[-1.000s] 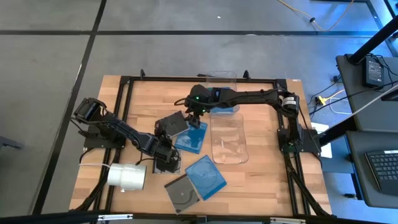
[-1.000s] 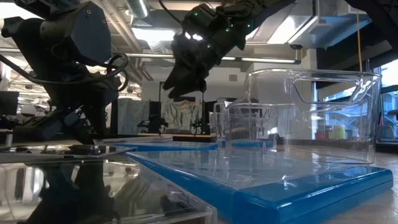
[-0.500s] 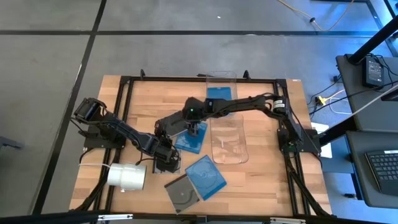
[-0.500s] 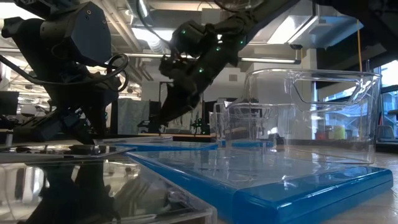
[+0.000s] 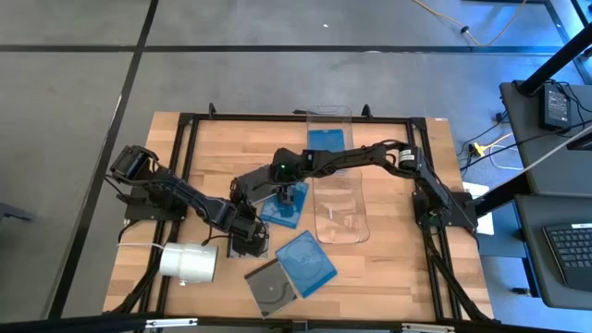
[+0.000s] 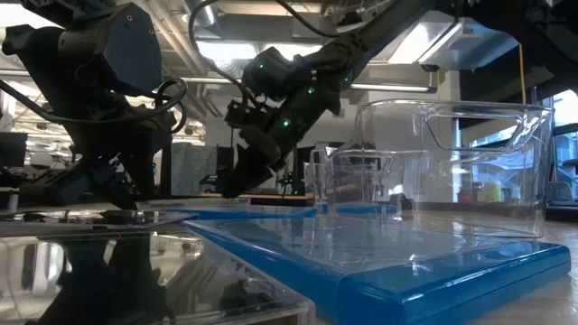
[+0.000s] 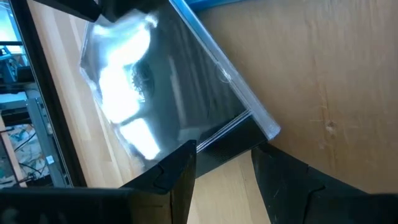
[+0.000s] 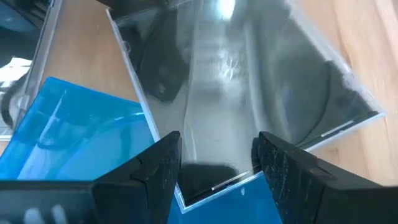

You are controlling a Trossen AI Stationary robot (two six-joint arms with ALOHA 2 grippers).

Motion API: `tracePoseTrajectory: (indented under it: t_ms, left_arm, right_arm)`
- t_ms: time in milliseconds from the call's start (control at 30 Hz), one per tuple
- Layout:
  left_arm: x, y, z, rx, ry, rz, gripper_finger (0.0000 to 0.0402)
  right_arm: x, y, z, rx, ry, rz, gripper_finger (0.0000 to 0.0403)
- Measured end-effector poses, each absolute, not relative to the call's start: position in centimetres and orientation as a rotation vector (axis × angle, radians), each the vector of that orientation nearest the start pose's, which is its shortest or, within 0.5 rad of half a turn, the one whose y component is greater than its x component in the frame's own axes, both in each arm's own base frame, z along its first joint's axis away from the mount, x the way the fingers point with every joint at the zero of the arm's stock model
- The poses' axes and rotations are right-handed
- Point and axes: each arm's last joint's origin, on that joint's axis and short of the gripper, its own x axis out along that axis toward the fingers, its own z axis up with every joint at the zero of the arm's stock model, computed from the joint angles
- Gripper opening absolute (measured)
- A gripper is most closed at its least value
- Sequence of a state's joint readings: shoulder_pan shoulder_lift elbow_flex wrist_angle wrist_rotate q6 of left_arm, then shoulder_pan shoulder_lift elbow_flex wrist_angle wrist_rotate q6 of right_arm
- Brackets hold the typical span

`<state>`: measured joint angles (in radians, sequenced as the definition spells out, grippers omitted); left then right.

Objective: Pick & place jewel cases by type
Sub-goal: Put the top black CD case into the bottom transparent bin

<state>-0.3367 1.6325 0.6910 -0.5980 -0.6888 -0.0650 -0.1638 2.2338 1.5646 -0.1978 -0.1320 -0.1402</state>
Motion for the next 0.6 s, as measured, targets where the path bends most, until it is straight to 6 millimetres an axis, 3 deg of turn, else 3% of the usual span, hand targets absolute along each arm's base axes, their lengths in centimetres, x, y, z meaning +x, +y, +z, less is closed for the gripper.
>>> tracePoseTrajectory:
  t_ms: [600]
  left_arm:
    - [22.95,-5.68,11.43,0.854,1.324,0.257,0.0152]
  right_arm:
    - [46.62,-7.36,13.13,0.0,0.889,0.031,0.0218]
